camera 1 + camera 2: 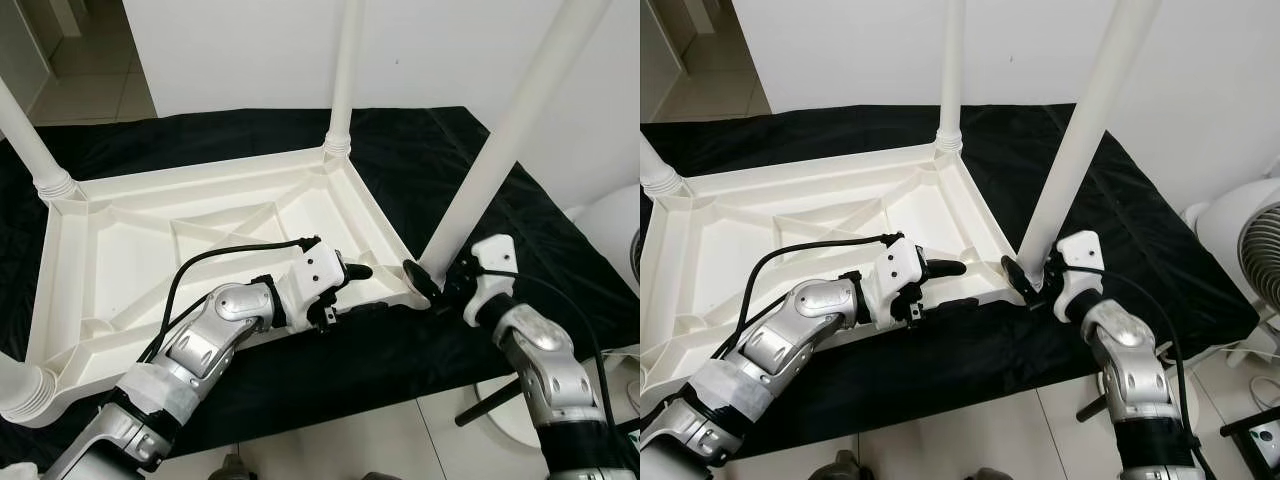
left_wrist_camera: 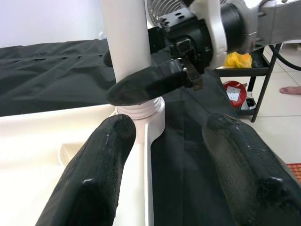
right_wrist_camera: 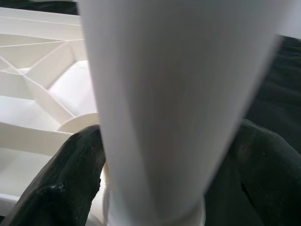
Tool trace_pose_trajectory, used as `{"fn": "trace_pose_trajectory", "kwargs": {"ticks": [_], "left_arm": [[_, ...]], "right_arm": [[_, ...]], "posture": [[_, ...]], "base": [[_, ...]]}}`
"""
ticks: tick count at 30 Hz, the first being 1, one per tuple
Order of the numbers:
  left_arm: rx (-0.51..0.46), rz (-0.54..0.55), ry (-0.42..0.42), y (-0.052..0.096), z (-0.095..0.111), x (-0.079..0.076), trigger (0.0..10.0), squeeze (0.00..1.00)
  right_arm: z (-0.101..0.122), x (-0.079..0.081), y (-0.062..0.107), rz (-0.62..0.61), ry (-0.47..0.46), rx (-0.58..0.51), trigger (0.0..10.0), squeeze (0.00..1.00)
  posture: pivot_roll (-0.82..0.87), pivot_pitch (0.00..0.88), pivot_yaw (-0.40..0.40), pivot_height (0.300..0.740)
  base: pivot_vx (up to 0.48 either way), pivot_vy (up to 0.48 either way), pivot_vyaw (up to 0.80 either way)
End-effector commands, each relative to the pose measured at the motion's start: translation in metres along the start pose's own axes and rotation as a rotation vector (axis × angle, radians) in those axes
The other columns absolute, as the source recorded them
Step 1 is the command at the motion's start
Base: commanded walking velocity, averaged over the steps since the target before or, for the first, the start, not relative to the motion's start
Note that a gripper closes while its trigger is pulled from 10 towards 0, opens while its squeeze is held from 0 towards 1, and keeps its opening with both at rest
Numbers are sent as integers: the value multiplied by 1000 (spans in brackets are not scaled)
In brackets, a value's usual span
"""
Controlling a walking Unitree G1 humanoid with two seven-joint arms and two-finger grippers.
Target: Building children table
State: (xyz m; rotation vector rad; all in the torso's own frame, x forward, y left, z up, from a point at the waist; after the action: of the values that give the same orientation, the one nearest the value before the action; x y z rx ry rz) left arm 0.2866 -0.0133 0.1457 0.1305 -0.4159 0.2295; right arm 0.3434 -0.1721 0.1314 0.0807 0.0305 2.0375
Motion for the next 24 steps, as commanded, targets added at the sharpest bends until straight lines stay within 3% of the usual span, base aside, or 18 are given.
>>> {"fn": "trace_pose_trajectory", "kwargs": {"ticks": [1, 3, 4, 5, 6, 7, 8, 21, 22, 24], "left_arm": [[-41, -251, 7, 3, 6, -30, 10000, 0], [-40, -251, 11, 3, 7, -30, 10000, 0], [-41, -245, 8, 2, 8, -30, 10000, 0], [-42, -241, 7, 2, 8, -29, 10000, 0], [-42, -231, 2, 1, 8, -28, 10000, 0], [-42, -224, 0, 0, 8, -27, 10000, 0], [-46, -212, 3, -1, 9, -24, 10000, 0], [-57, -190, 15, -3, 13, -22, 10000, 0], [-58, -190, 14, -3, 13, -22, 10000, 0], [-62, -177, 15, -4, 14, -20, 10000, 0]], "right_arm": [[1, 0, -5, 34, 17, 7, 10000, 0], [3, 0, -10, 58, 33, 3, 9569, 0], [4, 0, -12, 66, 35, 3, 5882, 0], [4, -1, -14, 71, 36, 4, 5882, 0], [5, 1, -18, 85, 37, 5, 2471, 0], [5, 2, -21, 95, 39, 6, 2471, 0], [4, 3, -23, 103, 41, 13, 0, 0], [-18, 8, -20, 119, -72, 62, 0, 0], [-18, 7, -19, 106, -90, 53, 10000, 0], [-18, 2, -19, 54, -118, 44, 10000, 0]], "posture": [[-3, 0, -15, 740], [-2, 0, -15, 740], [-2, 0, -11, 740], [-2, 0, -11, 740], [-2, 0, -11, 740], [-2, 0, -11, 740], [1, 0, -15, 740], [-4, 0, -17, 740], [-5, 0, -18, 740], [-4, 0, -21, 740]], "base": [[0, 0, 0], [0, 0, 0], [0, 0, 0], [0, 0, 0], [0, 0, 0], [0, 0, 0], [0, 0, 0], [0, 0, 0], [0, 0, 0], [0, 0, 0]]}}
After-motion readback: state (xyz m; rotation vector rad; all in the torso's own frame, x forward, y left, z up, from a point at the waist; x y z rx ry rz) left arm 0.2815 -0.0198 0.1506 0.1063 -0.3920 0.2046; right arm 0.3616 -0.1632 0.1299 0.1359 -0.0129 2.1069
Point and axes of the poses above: a point about 5 cm out from each wrist's last joint towards the gripper, its own y axis pointing back from the gripper into the wrist, its own z axis along the axis of the wrist's last joint, x = y × z, the point moved 6 cm from there along -y, pointing out of the wrist towards the gripper, and after that the axes turned 11 degrees about -y, right-handed, at the moved point
